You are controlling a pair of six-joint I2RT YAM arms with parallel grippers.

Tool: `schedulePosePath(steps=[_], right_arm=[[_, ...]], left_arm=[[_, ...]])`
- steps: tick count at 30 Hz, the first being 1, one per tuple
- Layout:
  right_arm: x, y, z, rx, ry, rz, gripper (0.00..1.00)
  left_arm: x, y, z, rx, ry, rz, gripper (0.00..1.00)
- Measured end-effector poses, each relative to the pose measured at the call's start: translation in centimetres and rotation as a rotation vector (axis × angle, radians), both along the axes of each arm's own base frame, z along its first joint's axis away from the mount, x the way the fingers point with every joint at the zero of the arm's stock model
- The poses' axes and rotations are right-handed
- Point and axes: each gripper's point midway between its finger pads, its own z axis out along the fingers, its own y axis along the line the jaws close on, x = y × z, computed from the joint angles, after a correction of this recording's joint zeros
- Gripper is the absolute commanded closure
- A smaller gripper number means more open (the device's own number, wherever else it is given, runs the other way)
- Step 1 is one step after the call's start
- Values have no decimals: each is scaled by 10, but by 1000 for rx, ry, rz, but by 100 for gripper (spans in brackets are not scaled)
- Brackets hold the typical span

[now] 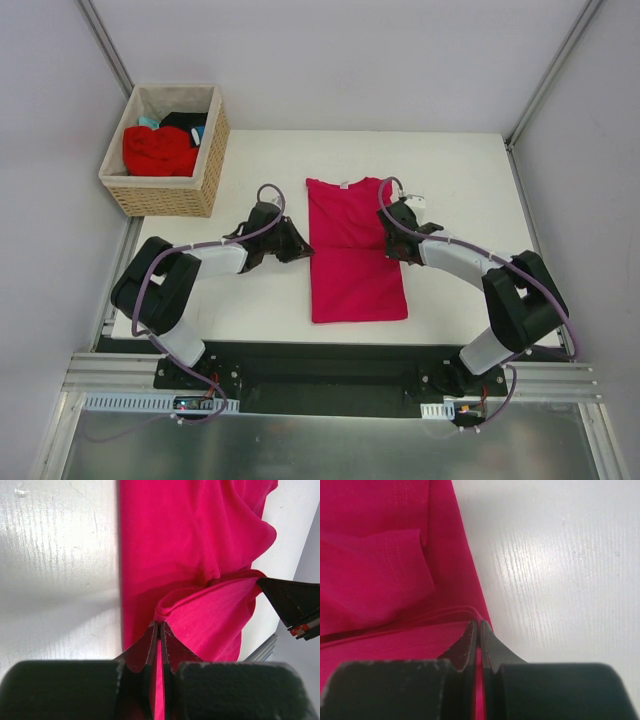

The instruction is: Fold and stack the t-shirts

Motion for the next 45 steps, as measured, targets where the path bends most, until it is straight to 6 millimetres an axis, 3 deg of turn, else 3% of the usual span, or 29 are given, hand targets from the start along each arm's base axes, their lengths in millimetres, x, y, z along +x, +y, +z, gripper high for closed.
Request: schedulePosePath(steps=[5, 15, 16, 18, 20, 21, 22, 25, 30, 34, 38, 40, 45], right_arm=[[0, -1, -3, -6, 8, -2, 99], [1, -1, -5, -4, 11, -3, 99], [1, -1, -5, -3, 10, -3, 97], [1, -1, -5, -3, 9, -3, 89], [1, -1, -6, -4, 12, -3, 58], [1, -2, -6, -11, 14, 2, 45], [1, -2, -6, -8, 13, -3, 30], [2, -5, -5, -23, 9, -6, 17], [1, -12, 8, -45, -14, -17, 14], [-5, -17, 48, 12, -111, -21, 13], [-20, -22, 74, 70, -174, -11, 13], [-34, -25, 69, 87, -159, 6, 13], [-76, -38, 41, 66, -65, 41, 13]], left_arm=[[2, -1, -2, 2, 4, -1, 100], [1, 1, -25, 33, 51, 6, 100], [1, 1, -26, 36, 52, 7, 96], [1, 1, -26, 38, 51, 9, 58], [3, 2, -26, 41, 45, 15, 29], [5, 0, -22, 31, 30, 14, 1], [9, -1, -18, 23, 14, 20, 1], [15, -5, -1, 20, -45, 20, 1], [8, 10, 6, 84, -49, 25, 1], [-6, 9, 31, 76, -86, 0, 1], [-41, 12, 44, 55, -115, -34, 1], [-62, 16, 36, 52, -87, -46, 1], [-120, 30, -6, 78, 52, -65, 1]])
